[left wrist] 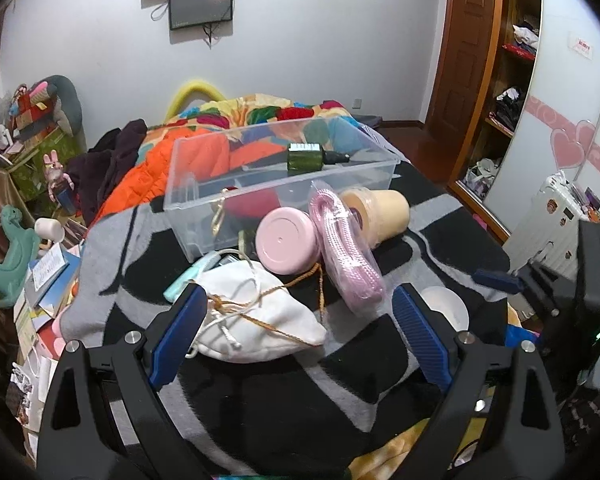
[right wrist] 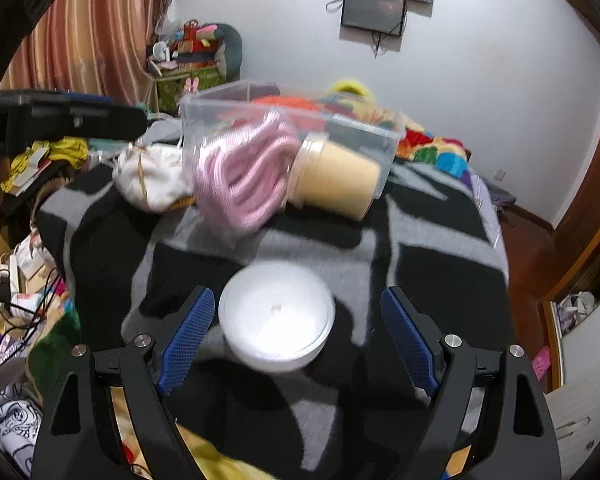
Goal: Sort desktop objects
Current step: 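Reach the right tool to the white round container and grasp it, then grasp the bagged pink rope with the left tool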
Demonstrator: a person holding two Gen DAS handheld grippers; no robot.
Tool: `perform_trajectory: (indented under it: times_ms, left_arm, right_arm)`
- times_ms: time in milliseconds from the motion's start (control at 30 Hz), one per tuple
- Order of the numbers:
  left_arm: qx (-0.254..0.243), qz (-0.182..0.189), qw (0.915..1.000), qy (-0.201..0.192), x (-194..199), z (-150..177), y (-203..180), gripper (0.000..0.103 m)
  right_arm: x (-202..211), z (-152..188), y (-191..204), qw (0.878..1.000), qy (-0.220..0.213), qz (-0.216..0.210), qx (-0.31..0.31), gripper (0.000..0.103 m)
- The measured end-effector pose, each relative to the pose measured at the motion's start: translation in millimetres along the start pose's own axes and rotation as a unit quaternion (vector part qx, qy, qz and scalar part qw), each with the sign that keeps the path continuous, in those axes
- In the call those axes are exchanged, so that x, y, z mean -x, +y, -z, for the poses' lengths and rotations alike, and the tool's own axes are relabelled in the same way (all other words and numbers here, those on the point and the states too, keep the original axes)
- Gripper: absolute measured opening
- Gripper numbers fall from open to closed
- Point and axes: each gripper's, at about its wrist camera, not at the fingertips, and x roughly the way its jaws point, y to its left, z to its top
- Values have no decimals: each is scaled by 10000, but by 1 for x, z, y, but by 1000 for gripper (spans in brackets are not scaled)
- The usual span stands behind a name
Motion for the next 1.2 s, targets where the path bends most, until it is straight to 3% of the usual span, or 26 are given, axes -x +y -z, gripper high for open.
perform_trajectory:
  times_ms: [367,467,767,967,1000,1067,1100,1167,1200]
  left_arm:
    - [33,274,9992,303,-29,-7,-20,95]
    - [15,321,9987,388,-39,-10,-25,95]
    - [507,632,9934,814,-77,-16,-15,95]
    - [663,879,9913,719,-86,-22,-16,93]
    - [665,818,9922,665,-85,-23,-16,91]
    - [623,654,9941,600,-85,-24,-16,76]
    - [623,606,9943,612,-85,-25,-16,63]
    - [663,685,9931,685,-86,-24,-12,52]
    - [682,738,9923,725,-87,-23,-10,41]
  right_arm:
    - [-26,13,-21,9967,233,-543,-548,81]
    - [-22,13,-21,9972,133,-572,-463,62]
    - [-15,10,-44,9962,-41,-446,-751,63]
    - [-8,6,-55,9955,-207,-391,-842,63]
    - [-7,6,-55,9955,-220,-395,-837,63]
    - [-9,3,-58,9954,-237,-395,-836,63]
    - [-9,3,-58,9955,-247,-402,-824,63]
    - [-9,3,-58,9953,-255,-431,-827,63]
    - [-10,2,-58,9952,-253,-440,-834,63]
